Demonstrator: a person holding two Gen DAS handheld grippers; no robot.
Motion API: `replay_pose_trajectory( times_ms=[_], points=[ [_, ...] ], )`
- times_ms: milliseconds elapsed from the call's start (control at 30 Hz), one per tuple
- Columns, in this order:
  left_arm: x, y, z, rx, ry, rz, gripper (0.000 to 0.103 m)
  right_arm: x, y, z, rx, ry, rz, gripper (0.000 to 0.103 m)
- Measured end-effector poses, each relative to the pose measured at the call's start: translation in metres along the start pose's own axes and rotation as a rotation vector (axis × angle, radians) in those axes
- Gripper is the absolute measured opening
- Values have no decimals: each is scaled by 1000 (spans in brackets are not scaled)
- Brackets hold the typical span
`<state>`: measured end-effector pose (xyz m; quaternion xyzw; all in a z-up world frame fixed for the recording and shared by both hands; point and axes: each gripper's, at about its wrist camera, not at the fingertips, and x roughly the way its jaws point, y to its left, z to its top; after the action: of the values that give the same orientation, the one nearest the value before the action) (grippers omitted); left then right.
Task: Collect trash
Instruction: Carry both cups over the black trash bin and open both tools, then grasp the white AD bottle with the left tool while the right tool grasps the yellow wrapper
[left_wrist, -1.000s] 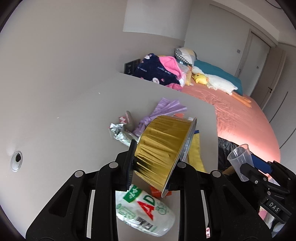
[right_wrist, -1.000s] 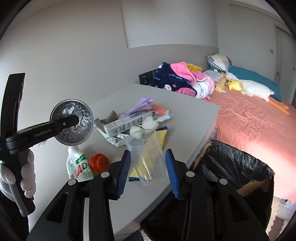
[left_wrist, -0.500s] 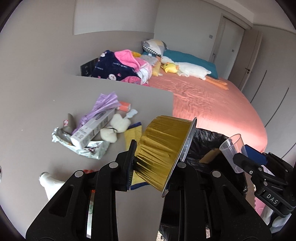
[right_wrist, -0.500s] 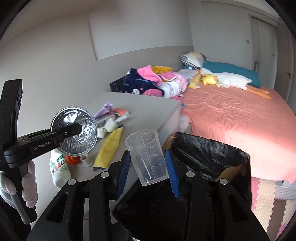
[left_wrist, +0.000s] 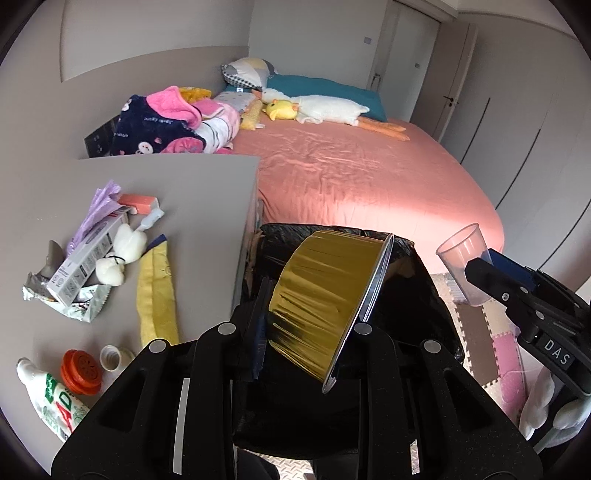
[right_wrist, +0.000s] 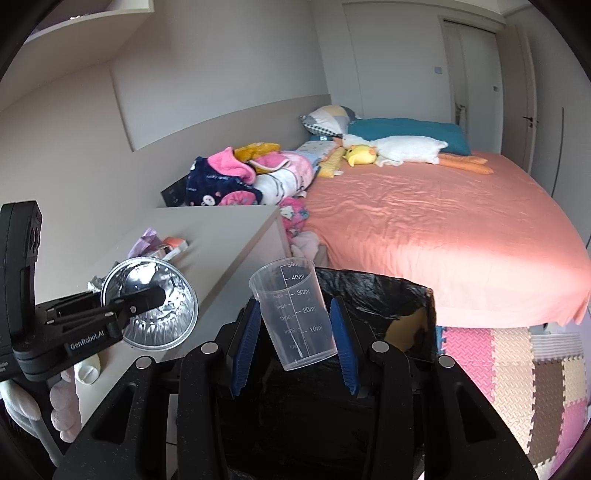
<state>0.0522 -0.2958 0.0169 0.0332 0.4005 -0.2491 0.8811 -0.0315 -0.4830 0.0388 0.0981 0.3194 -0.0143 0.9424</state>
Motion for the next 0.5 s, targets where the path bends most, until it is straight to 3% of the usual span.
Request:
replay_pose_trajectory(
  times_ms=[67,133,167,200,300,500],
  points=[
    [6,-8,0,15,18,-34,31,0,-6,1,22,-4,-21,43],
    [11,-13,-1,26,32,-62,99,-2,-12,2,51,-11,-50,63],
    [10,-17,-3,29,9,-52,96,-5,-14,2,64,-29,-80,77],
    [9,-21,-4,42,-16,-30,96,-7,-16,2,70,-48,-104,82],
    [12,-27,-5,82,-23,8,96,-10,-21,3,79,-61,-112,83],
    [11,-14,-5,39,-15,19,96,-6,-20,4,86,-51,-105,83]
  ],
)
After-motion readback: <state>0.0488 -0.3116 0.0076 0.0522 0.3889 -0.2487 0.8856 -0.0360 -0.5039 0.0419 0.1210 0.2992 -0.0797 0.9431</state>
